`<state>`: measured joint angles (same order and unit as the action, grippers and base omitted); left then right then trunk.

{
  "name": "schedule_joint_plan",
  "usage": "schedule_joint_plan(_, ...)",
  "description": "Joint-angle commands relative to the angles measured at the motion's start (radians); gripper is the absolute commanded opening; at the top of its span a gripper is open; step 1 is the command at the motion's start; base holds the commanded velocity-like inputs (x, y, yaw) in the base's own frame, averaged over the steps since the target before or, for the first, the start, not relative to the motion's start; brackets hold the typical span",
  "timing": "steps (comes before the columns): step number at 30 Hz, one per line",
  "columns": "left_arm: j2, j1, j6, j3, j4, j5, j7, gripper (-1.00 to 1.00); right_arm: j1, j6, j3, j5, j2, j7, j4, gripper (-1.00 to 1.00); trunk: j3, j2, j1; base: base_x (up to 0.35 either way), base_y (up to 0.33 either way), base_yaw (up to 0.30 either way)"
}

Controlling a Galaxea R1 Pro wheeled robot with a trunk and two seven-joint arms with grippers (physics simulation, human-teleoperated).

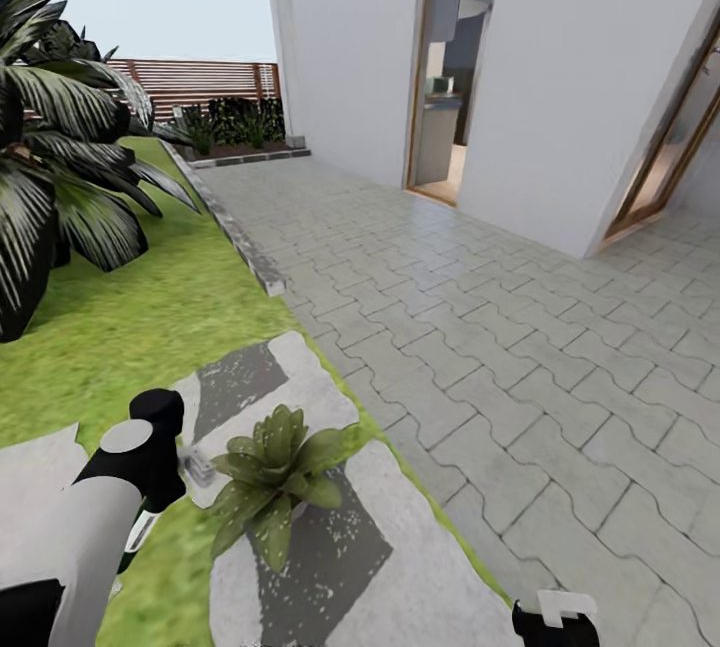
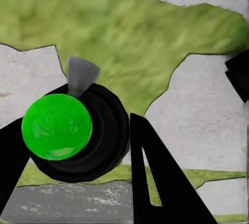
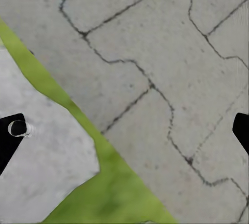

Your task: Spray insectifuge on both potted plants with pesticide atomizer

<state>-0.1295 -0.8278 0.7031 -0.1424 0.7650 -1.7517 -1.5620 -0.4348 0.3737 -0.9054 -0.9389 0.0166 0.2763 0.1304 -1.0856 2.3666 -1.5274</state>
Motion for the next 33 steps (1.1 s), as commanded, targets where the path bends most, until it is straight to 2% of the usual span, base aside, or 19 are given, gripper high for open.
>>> schedule_joint_plan(1,0.0,-0.001,0.011,-0.002,0.001,-0.008,-0.009,-1.0,-0.001,0.004,-0.007,-0.011,0.001,0.004,-0.002,1.0,-0.001,0.0,0.0,0.0,0.0,0.276)
schedule_joint_plan(8,-0.006,-0.001,0.013,-0.003,0.001,-0.008,-0.009,-1.0,-0.001,0.004,-0.007,-0.011,0.0,0.004,-0.002,1.0,-0.001,0.0,0.0,0.003,-0.001,0.276)
schedule_joint_plan(13,-0.005,-0.001,0.013,-0.005,0.005,-0.007,-0.009,-1.0,-0.001,0.004,-0.007,-0.011,0.0,0.004,-0.002,1.0,-0.001,0.0,0.0,0.115,-0.162,0.253)
schedule_joint_plan(23,-0.002,-0.002,0.015,-0.005,0.013,-0.006,-0.009,-1.0,-0.001,0.005,-0.007,-0.014,0.006,0.001,-0.002,1.0,-0.001,0.0,0.0,0.103,-0.253,0.018)
schedule_joint_plan(29,-0.002,-0.002,0.015,-0.006,0.013,-0.006,-0.009,-1.0,-0.001,0.005,-0.007,-0.011,-0.001,0.003,-0.002,1.0,-0.001,0.0,0.0,0.03,-0.266,0.001)
schedule_joint_plan(33,-0.003,-0.002,0.015,-0.006,0.013,-0.006,-0.009,-1.0,-0.001,0.005,-0.007,-0.012,-0.001,0.003,-0.003,1.0,-0.001,0.0,0.0,0.0,-0.267,0.175)
